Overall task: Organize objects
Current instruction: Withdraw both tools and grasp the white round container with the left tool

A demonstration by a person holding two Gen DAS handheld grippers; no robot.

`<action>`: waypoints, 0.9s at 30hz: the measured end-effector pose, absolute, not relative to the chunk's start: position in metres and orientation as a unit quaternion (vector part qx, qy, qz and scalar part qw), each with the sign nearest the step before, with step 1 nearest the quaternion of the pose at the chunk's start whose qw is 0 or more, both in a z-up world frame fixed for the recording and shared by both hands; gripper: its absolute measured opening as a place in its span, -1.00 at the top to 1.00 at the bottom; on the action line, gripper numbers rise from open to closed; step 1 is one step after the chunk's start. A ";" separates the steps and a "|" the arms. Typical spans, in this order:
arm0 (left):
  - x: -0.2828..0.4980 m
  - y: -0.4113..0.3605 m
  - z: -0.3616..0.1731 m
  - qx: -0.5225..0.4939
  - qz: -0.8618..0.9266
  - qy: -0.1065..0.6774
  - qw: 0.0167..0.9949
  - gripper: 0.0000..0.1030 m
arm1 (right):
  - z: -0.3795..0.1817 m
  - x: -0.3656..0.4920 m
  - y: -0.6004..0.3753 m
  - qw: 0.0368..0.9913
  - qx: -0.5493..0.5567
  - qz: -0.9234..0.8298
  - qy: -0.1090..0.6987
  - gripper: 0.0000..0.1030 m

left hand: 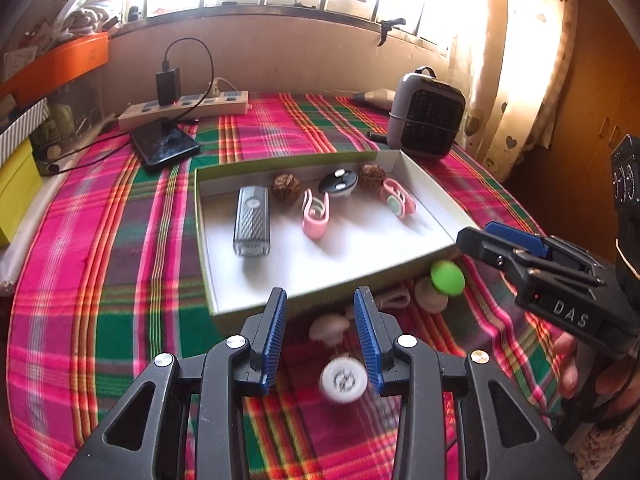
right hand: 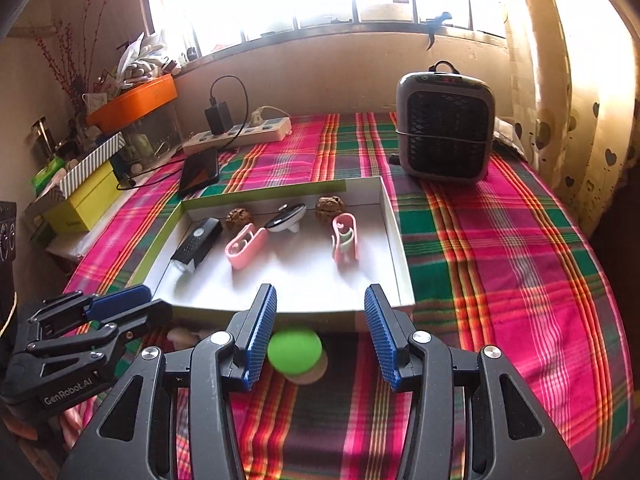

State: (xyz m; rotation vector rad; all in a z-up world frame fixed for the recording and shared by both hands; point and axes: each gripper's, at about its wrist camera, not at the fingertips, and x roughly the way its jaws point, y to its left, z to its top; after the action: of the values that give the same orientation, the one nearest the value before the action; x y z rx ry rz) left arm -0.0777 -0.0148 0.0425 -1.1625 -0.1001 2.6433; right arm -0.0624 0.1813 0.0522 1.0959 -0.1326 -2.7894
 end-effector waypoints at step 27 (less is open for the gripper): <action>-0.059 -0.003 0.009 -0.426 0.891 -0.026 0.152 0.35 | 0.036 -0.023 0.192 0.062 0.363 -0.927 -0.071 0.08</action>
State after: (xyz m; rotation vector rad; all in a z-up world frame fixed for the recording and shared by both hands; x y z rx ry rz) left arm -0.0590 -0.0027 0.0093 -1.2237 -0.0751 2.5571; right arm -0.0231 0.1919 0.0364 1.0988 -0.2148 -2.8016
